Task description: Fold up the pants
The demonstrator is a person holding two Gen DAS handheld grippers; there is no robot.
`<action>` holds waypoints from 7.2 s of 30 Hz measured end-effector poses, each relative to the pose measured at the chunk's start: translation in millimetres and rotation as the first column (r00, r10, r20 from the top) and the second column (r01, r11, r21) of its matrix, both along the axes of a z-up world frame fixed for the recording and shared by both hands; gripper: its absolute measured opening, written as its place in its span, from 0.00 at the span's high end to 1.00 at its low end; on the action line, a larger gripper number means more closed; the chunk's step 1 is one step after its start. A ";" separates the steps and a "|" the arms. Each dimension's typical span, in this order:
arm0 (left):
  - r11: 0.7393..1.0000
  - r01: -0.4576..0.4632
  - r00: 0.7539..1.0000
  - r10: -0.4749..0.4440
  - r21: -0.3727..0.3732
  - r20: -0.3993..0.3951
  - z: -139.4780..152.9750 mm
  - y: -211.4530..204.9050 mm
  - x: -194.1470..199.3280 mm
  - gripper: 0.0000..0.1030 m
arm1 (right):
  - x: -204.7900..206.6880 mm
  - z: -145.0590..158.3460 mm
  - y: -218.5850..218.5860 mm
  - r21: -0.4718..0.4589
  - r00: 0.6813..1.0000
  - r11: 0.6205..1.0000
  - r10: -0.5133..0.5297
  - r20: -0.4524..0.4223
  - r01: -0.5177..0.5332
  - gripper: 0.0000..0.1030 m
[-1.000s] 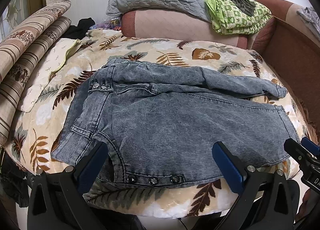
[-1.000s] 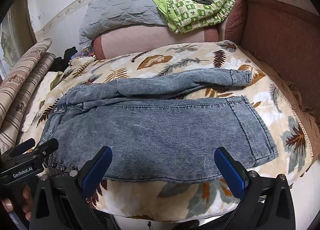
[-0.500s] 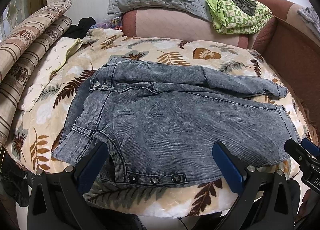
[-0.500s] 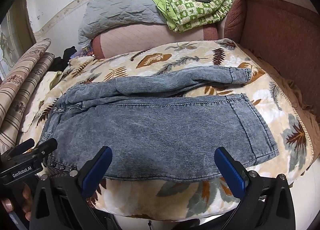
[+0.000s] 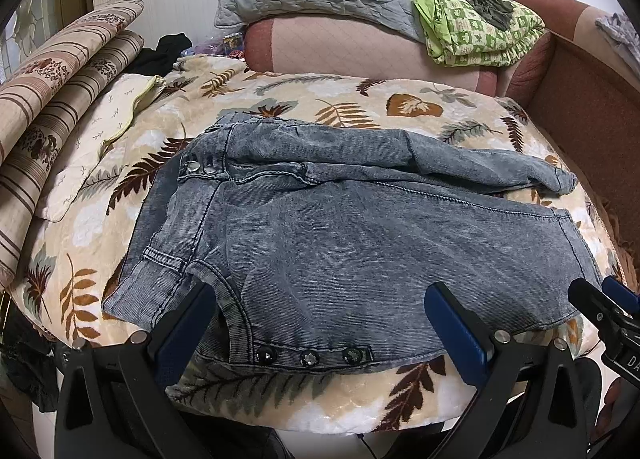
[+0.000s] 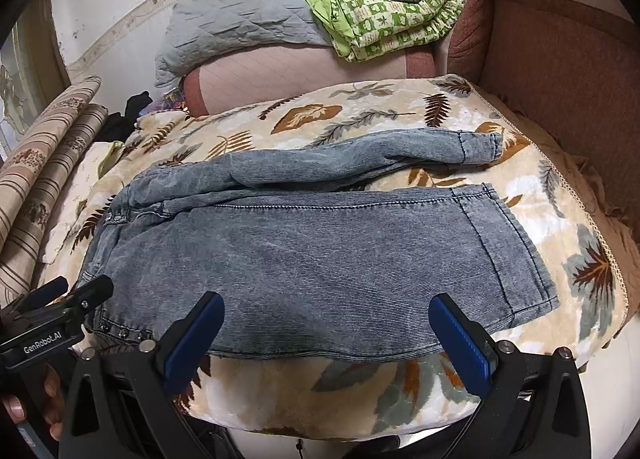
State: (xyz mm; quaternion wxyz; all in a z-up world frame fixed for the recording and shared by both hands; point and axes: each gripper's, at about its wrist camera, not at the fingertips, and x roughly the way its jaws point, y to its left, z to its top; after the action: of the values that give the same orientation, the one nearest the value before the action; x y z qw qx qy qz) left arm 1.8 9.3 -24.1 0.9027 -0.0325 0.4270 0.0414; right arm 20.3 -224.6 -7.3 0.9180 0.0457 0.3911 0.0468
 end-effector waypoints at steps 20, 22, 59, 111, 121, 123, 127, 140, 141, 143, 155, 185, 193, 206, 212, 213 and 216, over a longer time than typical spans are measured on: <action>1.000 -0.003 1.000 0.003 0.000 -0.001 -1.8 0.5 -1.0 0.00 | 0.6 -3.0 -1.9 0.005 1.000 1.000 -0.002 -0.006 0.002 0.00; 1.000 -0.004 1.000 0.004 0.001 0.000 -1.8 0.7 -1.2 0.00 | 0.8 -3.7 -3.2 0.011 1.000 1.000 -0.003 -0.010 0.003 0.00; 0.982 -0.190 0.982 0.190 -0.019 -0.008 -10.9 126.1 62.2 0.00 | 62.6 -22.7 -211.9 0.007 0.940 0.949 -0.311 -0.137 0.315 0.00; 0.946 -0.259 0.938 0.198 -0.195 -0.283 -26.4 200.7 314.8 0.98 | 248.0 -10.6 -225.9 0.320 0.893 0.868 -0.253 -0.374 0.380 0.82; 0.911 -0.303 0.919 0.201 -0.281 -0.340 -46.8 211.7 323.5 0.44 | 245.1 -23.4 -234.5 0.395 0.878 0.822 -0.240 -0.413 0.411 0.77; 0.917 -0.308 0.924 0.226 -0.252 -0.309 -44.7 208.0 323.5 0.38 | 245.6 -32.2 -238.7 0.408 0.862 0.800 -0.248 -0.441 0.439 0.41; 0.942 -0.262 0.931 0.190 -0.208 -0.311 -49.3 195.8 333.1 0.67 | 248.6 -36.4 -237.9 0.429 0.868 0.792 -0.243 -0.432 0.435 0.30; 0.954 -0.218 0.974 0.200 -0.204 -0.106 37.5 198.1 277.0 0.98 | 229.8 19.6 -222.9 0.365 0.921 0.864 -0.242 -0.305 0.347 0.86; 0.949 -0.218 0.976 0.209 -0.227 -0.065 54.4 202.4 259.9 0.98 | 220.9 31.0 -223.2 0.381 0.930 0.861 -0.240 -0.277 0.336 0.86; 0.942 -0.201 0.977 0.213 -0.269 0.016 86.0 209.0 220.0 0.98 | 200.9 49.7 -225.0 0.413 0.946 0.856 -0.237 -0.223 0.312 0.86; 0.931 -0.304 0.946 0.270 -0.203 -0.181 10.0 260.3 -17.9 0.92 | 7.3 -53.5 -269.3 0.451 0.881 0.768 -0.315 -0.353 0.456 0.24; 0.991 -0.039 0.980 0.064 0.132 -0.188 -43.8 108.4 83.2 0.20 | 146.9 -35.6 -232.8 0.334 0.878 0.877 -0.177 -0.445 0.346 0.52; 0.994 -0.106 0.984 0.110 0.041 -0.139 -53.1 126.4 77.1 0.09 | 137.5 22.5 -188.0 -0.009 0.976 0.980 -0.201 -0.083 0.201 0.86; 0.989 -0.125 0.992 0.125 0.075 0.012 7.1 112.2 69.2 0.09 | 68.3 38.1 -168.2 0.145 0.995 0.985 -0.095 -0.030 0.098 0.22; 0.978 -0.209 0.955 0.200 -0.022 -0.221 -48.2 143.9 79.3 0.05 | 68.7 -34.5 -160.0 0.033 0.949 0.992 -0.110 -0.297 0.125 0.28; 0.976 -0.217 0.954 0.207 -0.022 -0.216 -35.8 145.2 76.1 0.05 | 67.6 -25.5 -156.0 0.013 0.949 0.992 -0.115 -0.294 0.124 0.27; 0.979 -0.198 0.979 0.195 -0.043 -0.063 5.0 145.2 66.9 0.05 | 71.8 16.2 -128.6 -0.028 0.975 0.996 -0.086 -0.205 0.082 0.27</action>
State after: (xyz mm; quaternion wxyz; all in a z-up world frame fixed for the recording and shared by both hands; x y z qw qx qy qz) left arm 68.7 154.5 -19.0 0.8802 -0.0954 0.4488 0.1209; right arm 92.1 -353.2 8.9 0.8740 0.0580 0.4824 -0.0011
